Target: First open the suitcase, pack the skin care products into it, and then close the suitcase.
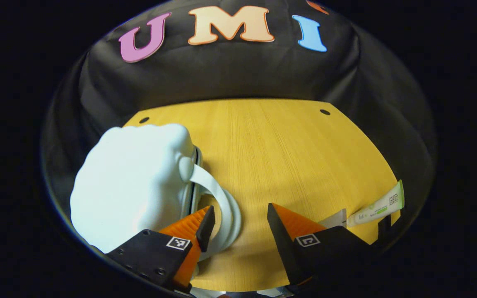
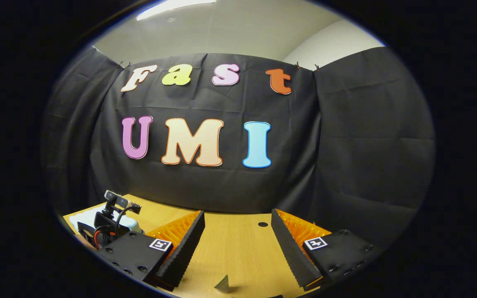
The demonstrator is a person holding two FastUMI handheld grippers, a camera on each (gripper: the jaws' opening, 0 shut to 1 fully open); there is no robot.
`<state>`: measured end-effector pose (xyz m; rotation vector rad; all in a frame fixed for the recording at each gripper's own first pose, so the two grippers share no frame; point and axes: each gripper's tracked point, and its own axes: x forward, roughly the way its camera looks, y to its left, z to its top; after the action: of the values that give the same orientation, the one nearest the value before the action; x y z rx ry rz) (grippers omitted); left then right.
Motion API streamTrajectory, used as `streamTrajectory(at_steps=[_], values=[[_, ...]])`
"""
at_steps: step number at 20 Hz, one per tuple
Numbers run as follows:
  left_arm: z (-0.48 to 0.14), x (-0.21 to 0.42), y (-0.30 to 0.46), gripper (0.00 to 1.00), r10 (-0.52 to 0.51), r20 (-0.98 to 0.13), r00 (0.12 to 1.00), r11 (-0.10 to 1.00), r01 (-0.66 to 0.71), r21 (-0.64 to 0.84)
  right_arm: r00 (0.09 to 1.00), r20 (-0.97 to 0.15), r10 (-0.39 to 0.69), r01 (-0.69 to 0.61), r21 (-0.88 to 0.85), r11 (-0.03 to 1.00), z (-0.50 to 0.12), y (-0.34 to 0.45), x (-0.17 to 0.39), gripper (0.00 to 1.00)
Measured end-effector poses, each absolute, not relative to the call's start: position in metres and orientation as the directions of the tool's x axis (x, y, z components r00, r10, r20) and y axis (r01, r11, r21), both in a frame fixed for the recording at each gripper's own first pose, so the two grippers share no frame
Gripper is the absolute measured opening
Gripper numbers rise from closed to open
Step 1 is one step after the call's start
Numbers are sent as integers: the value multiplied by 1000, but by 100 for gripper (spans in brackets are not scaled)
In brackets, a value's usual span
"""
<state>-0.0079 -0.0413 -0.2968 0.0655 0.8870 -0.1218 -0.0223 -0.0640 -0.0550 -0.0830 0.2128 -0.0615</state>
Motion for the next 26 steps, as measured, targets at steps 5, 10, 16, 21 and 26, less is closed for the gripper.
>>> streamTrajectory(at_steps=[5, 10, 16, 21, 26], values=[[-315, 1, -32, 68, -53, -808, 587, 993, 113, 17, 976, -206, -68, 48, -102, 994, -57, -66, -21, 99], [-325, 2, -27, 17, -24, -842, 539, 995, 95, 32, 982, -189, -23, 9, -74, 997, -55, -59, -21, 99], [-314, 2, -30, 4, 6, -846, 532, 986, 138, 94, 987, -163, 12, -21, -54, 998, -54, -72, -23, 100], [-276, 14, -33, 0, 36, -794, 607, 982, 127, 141, 981, -168, 98, -96, 19, 995, -64, -69, -24, 99], [-231, 25, -33, 0, 38, -746, 665, 977, 132, 167, 986, -121, 117, -114, 30, 993, -55, -66, -23, 100]])
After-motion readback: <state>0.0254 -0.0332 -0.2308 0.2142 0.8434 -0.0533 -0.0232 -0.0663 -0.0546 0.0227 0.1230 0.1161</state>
